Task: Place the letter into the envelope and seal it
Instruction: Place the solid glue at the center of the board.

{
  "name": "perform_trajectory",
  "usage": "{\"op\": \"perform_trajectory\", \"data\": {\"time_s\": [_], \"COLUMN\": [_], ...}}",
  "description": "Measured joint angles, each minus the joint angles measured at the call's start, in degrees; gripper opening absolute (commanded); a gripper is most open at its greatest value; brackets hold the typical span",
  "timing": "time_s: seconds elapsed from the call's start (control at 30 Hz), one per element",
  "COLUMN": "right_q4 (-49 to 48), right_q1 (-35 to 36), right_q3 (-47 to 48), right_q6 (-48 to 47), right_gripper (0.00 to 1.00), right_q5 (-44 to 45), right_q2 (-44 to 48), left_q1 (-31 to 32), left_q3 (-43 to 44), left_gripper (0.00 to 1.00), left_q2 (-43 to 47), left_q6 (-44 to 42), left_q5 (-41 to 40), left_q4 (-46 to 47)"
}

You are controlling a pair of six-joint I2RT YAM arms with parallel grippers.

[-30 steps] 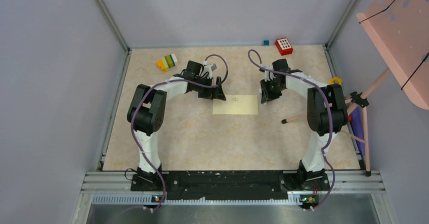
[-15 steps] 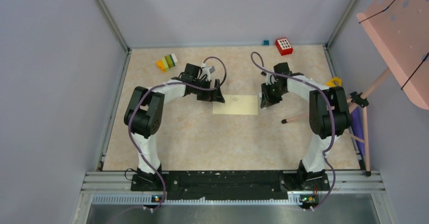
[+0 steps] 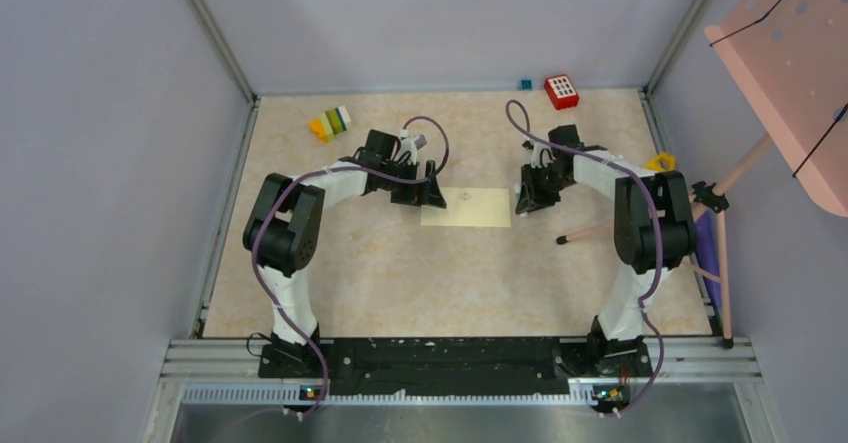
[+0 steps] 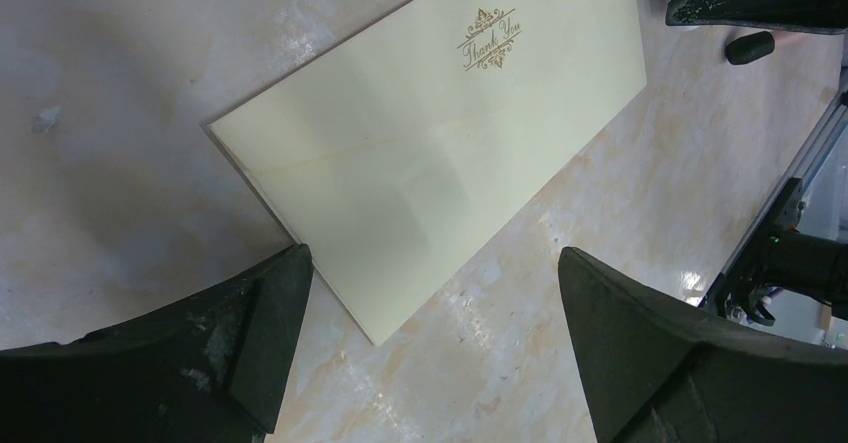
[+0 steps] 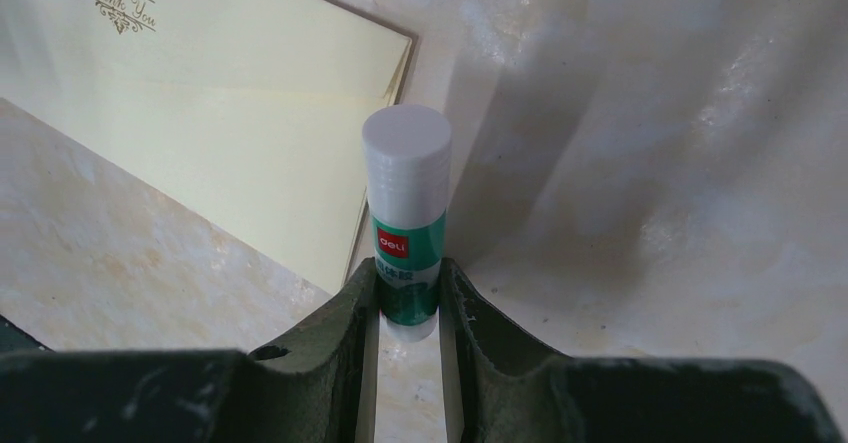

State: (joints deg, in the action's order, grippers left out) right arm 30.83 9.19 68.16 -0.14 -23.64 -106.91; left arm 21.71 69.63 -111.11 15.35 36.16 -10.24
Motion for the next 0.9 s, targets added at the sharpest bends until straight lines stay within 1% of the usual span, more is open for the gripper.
{"op": "perform_trajectory", "data": {"time_s": [0.4,0.53,0.83,0.9], "right_q4": [-0.42,-0.44,-0.5,-0.48], "right_q1": [-0.74,-0.74,-0.74,-0.74], "right_q3": [-0.31,-0.31,-0.31,-0.31], "right_q6": [1.51,1.86,2.25,2.29], "right_gripper": [0.3,0.36,0.39,0.41], "right_q5": [-1.14,-1.6,-2.43,-2.49], "right_q2": [-0.15,-0.17,-0.17,-0.17], "left_q1": [0.09,0.09,0.09,0.09], "left_q3": [-0.13,-0.17,-0.42,-0.42], "left_gripper": [0.98,0.98,0.98,0.98], "left_q2": [0.0,0.09,0.37,0.39], "left_q6": [0.59,0.59,0.59,0.57], "left_q5": [0.33,0.31,0.24,0.24], "left_q4": [0.11,0.07,-0.26,-0.31]}}
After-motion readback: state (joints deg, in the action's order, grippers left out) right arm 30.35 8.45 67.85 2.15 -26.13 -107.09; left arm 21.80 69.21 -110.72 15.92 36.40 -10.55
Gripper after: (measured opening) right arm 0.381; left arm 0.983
